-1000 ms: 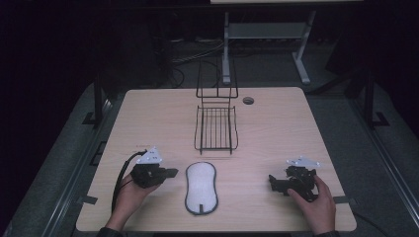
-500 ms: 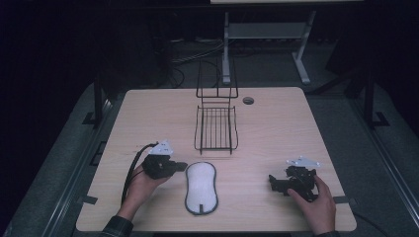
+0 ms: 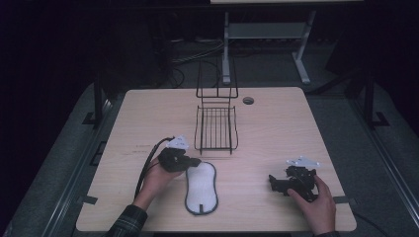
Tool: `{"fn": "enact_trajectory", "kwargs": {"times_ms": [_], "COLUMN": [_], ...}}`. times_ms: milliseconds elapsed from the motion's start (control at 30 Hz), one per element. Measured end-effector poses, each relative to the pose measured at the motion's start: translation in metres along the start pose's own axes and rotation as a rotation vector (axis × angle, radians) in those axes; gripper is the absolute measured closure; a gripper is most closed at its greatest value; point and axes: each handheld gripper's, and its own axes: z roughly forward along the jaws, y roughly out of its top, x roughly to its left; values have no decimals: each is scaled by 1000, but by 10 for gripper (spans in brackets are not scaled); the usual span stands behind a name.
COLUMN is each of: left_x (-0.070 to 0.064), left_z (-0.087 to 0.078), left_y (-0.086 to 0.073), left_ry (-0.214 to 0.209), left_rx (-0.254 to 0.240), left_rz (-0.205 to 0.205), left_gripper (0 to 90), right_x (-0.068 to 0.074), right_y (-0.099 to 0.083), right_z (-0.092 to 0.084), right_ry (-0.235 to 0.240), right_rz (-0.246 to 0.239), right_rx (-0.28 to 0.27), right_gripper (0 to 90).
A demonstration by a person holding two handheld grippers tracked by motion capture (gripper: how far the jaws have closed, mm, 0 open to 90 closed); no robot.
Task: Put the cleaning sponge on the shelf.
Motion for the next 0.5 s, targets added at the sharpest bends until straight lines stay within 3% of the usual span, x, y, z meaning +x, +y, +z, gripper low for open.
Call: {"fn": "enact_trajectory", "kwargs": {"times_ms": [133,333,500], "left_x": [1,2,3], "left_z": [10,22,23], "left_y": [4,3,2], "left_ry": [1,5,5], "left_rx": [17,54,55], "left_rz": [20,19,21], "left_gripper": [895,896,896], "right_x": [0,0,0], "right_y": [0,0,0], "right_z": [0,0,0], "right_ry": [0,0,0], "right_rz": [0,0,0], "right_rx": [0,0,0], "right_gripper": [0,0,0]}}
